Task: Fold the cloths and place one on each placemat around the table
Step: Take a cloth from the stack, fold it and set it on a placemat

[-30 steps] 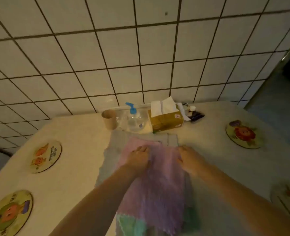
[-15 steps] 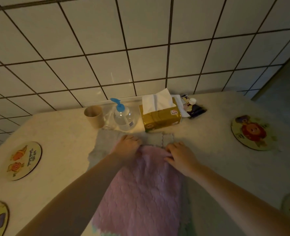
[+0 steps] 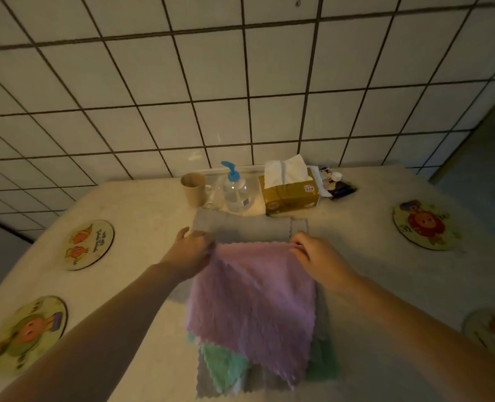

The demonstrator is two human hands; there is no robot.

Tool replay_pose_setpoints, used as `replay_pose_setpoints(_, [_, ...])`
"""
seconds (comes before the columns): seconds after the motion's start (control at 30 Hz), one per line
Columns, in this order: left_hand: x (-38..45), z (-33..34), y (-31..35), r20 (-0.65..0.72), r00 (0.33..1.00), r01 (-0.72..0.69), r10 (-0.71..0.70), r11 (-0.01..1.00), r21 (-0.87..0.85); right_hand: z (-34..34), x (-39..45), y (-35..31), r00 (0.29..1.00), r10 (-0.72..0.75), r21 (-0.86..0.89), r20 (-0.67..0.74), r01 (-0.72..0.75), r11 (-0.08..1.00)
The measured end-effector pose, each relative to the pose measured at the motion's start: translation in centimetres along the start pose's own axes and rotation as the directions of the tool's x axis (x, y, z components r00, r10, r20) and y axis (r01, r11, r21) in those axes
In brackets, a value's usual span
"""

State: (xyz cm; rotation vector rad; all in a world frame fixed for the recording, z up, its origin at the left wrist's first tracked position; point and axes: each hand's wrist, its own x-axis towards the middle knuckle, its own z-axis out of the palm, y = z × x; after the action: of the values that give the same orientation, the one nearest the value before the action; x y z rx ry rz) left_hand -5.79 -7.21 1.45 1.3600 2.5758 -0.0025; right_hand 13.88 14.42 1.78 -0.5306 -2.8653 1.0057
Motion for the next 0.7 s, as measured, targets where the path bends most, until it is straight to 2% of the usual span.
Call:
replay_pose_setpoints(0.17, [-6.9, -2.0, -4.0, -0.065, 0.996, 0.051, -0.064, 0.983, -0.178, -0.3, -1.5, -6.3, 0.997, -0.076, 0.014, -0.014, 0.076, 0.997])
replay_pose_setpoints(0.37, [-15.7, -5.0, -10.8, -0.266, 0.939, 0.147, -0.219, 0.953, -0.265, 1.3, -1.5, -15.5, 0.986, -0.137, -0.046, -0.099, 0.133, 0.990])
replay_pose_setpoints(0.57, [-23.4, -8.8, -18.2, -0.433, 0.856, 0.241, -0.283, 0.959, -0.150, 4.6, -0.7, -25.9, 0.951, -0.264, -0.120, -0.159, 0.247, 0.962])
replay_pose_setpoints(0.7, [-26.4, -10.2, -21.8, -0.569, 0.789, 0.195, -0.232, 0.973, -0.127, 6.5, -0.7, -30.8, 0.934, -0.281, -0.129, -0.220, 0.257, 0.958])
